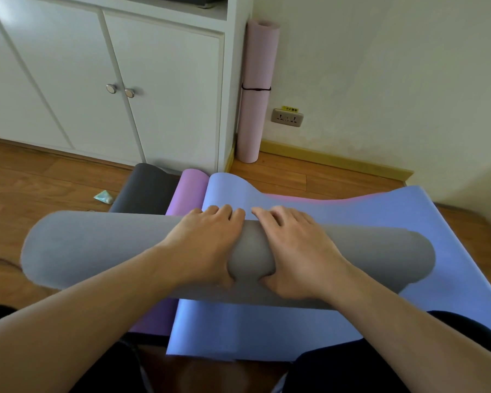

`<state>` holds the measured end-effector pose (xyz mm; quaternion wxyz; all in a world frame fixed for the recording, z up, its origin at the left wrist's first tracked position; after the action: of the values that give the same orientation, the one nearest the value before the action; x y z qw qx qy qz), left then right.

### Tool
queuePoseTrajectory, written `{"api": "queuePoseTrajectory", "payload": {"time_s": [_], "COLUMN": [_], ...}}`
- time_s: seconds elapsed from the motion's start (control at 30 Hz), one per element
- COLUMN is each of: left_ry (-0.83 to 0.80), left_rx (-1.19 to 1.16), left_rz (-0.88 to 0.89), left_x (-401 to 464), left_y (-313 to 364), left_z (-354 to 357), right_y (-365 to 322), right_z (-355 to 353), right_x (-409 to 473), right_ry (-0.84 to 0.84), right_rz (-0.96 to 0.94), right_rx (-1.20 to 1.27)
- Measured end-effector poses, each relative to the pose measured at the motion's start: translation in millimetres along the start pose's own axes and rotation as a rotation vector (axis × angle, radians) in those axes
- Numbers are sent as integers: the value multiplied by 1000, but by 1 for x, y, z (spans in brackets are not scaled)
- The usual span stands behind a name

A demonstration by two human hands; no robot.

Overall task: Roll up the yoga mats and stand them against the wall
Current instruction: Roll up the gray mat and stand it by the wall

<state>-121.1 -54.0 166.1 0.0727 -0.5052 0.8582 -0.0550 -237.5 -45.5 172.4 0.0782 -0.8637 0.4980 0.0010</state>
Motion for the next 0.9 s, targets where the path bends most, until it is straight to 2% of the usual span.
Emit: {"api": "queuePoseTrajectory", "payload": {"time_s": [0.13, 0.23, 0.47, 0.57, 0.7, 0.8, 0.9], "left_ry": [-95, -157, -9, -5, -112, -137, -66], "left_rx": [-153, -162, 49, 1, -152, -146, -67], "left_rz": [-52, -34, 26, 15, -29, -38, -20], "left_x": [0, -2, -1, 0, -2, -4, -6], "left_y": [-19, -15, -3, -5, -14, -13, -6], "left_z": [-4, 1, 1, 1, 3, 3, 3], "right_y": [-5, -5, 3, 1, -5, -6, -5], "right_z": [-5, 0, -7, -3, 1, 0, -7], "right_x": [-2, 3, 5, 3, 1, 5, 6], "right_ry": [26, -10, 1, -33, -47, -21, -8], "right_rz": [-38, -32, 11, 0, -21, -33, -33], "right_rx": [-103, -86, 43, 24, -84, -57, 0]}}
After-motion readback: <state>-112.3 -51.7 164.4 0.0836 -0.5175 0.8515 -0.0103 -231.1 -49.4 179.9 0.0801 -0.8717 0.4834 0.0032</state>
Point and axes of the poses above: each hand's wrist, its own x-axis towards the middle knuckle, its own z-axis out of the palm, y = z × x, the point moved 9 cm from there along x, towards the middle knuckle, and after that the axes turned 9 degrees about x, right-handed, at the moved point
